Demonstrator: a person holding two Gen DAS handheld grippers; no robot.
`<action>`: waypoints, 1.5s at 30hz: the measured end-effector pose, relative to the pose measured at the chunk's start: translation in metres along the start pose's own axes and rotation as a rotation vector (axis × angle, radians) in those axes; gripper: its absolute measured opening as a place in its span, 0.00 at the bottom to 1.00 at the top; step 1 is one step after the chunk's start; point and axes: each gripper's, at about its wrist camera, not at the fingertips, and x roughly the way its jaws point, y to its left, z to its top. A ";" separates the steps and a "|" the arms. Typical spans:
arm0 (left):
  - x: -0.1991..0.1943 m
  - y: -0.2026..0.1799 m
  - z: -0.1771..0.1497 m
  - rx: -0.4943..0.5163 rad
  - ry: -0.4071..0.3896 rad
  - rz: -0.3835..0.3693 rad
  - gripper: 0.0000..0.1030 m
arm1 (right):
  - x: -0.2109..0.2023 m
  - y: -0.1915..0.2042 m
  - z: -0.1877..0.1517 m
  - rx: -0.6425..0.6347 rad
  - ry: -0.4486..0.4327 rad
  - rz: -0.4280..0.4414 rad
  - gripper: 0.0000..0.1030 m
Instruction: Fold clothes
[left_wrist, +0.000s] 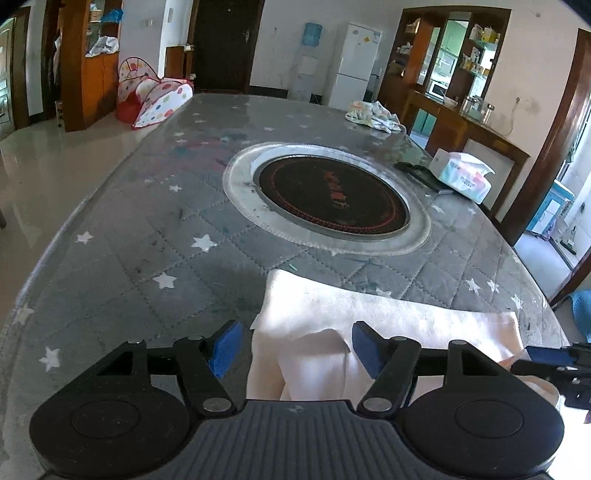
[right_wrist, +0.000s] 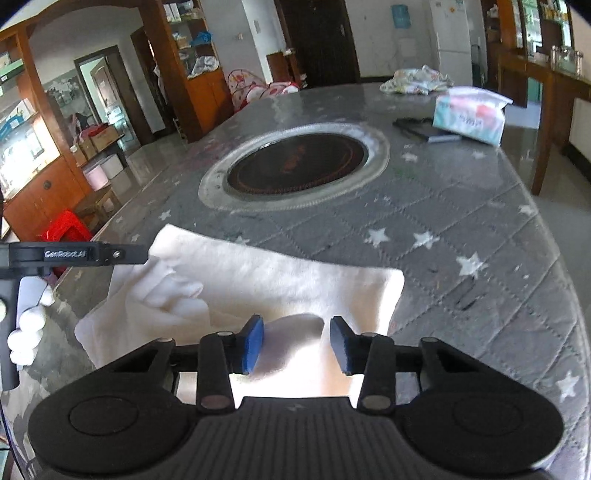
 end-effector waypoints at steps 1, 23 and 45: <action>0.002 0.000 -0.001 0.003 0.008 -0.003 0.65 | 0.002 0.001 0.000 -0.004 0.007 0.002 0.35; -0.005 -0.011 -0.006 0.030 -0.006 -0.024 0.12 | 0.000 0.007 -0.001 -0.032 -0.014 -0.002 0.10; -0.108 -0.002 -0.041 0.028 -0.121 -0.208 0.11 | -0.082 0.044 -0.032 -0.158 -0.151 0.101 0.05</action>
